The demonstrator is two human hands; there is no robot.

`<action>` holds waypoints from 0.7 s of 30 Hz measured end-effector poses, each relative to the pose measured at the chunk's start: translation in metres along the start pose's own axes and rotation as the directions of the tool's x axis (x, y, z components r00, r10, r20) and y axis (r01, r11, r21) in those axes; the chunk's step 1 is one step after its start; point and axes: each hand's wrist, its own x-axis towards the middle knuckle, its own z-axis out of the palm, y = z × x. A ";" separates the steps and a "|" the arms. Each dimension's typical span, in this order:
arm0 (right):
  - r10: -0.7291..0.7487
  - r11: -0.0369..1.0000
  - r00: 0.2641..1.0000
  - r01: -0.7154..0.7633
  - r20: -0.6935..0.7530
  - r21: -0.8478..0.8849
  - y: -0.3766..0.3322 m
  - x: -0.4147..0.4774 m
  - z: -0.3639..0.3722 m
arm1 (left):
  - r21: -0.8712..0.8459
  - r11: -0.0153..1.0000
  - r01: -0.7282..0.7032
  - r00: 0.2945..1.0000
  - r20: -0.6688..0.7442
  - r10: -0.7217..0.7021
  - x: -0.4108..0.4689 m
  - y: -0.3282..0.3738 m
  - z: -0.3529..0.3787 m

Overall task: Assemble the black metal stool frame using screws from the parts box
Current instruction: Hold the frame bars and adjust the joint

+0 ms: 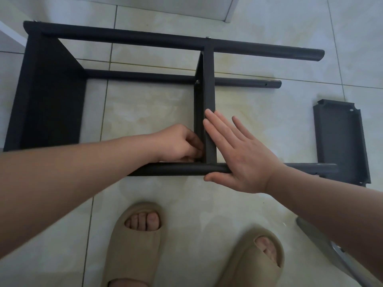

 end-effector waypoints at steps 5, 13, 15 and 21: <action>0.001 1.000 1.000 -0.001 -0.012 0.017 0.000 -0.001 0.000 | 0.025 0.999 -0.029 0.999 0.018 0.028 -0.003 0.008 0.002; 0.002 1.000 1.000 -0.002 -0.019 0.017 0.000 0.000 0.000 | 0.046 0.998 -0.038 0.999 0.031 0.037 0.002 0.003 0.002; 0.004 1.000 1.000 -0.004 -0.011 0.015 0.000 0.000 0.000 | 0.040 0.998 -0.047 0.999 0.027 0.046 0.001 0.002 0.001; -0.003 1.000 1.000 0.003 -0.015 0.010 0.002 0.000 0.001 | -0.213 0.976 0.046 0.996 0.085 -0.029 0.001 0.003 0.005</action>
